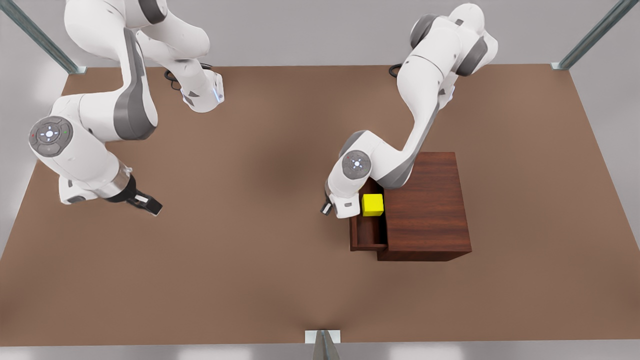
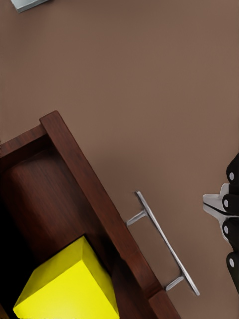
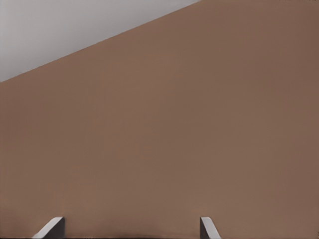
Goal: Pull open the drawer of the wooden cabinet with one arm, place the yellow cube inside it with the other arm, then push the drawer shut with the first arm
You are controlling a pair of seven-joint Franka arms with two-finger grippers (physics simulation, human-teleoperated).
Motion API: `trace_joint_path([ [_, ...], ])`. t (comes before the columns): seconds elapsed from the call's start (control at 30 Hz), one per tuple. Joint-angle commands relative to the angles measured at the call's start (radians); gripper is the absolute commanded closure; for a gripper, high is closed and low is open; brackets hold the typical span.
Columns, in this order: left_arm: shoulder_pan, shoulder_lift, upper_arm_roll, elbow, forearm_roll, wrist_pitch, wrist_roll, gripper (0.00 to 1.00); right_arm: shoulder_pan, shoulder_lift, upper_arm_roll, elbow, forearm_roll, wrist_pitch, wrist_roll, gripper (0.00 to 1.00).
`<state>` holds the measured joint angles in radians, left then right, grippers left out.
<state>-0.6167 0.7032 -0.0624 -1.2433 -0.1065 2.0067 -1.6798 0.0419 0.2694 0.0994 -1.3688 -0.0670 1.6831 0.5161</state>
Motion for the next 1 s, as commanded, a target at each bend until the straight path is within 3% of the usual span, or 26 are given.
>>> trace_joint_path([
  [0.0, 0.0, 0.019, -0.001, -0.001, 0.062, 0.017, -0.772, 0.79, -0.011, 0.008, 0.0, 0.005, 0.012, -0.022, -0.565, 0.0],
  [0.5, 0.028, 0.021, 0.058, 0.001, 0.076, -0.269, -0.383, 0.79, 0.018, 0.007, 0.003, 0.007, 0.01, -0.031, -0.51, 0.0],
  [0.93, 0.064, 0.019, 0.085, 0.002, 0.094, -0.335, -0.242, 0.79, 0.023, 0.008, 0.003, 0.008, 0.01, -0.03, -0.508, 0.0],
  [0.97, 0.061, 0.021, 0.084, 0.007, 0.094, -0.327, -0.256, 0.58, 0.024, 0.008, 0.003, 0.008, 0.01, -0.031, -0.507, 0.0],
])
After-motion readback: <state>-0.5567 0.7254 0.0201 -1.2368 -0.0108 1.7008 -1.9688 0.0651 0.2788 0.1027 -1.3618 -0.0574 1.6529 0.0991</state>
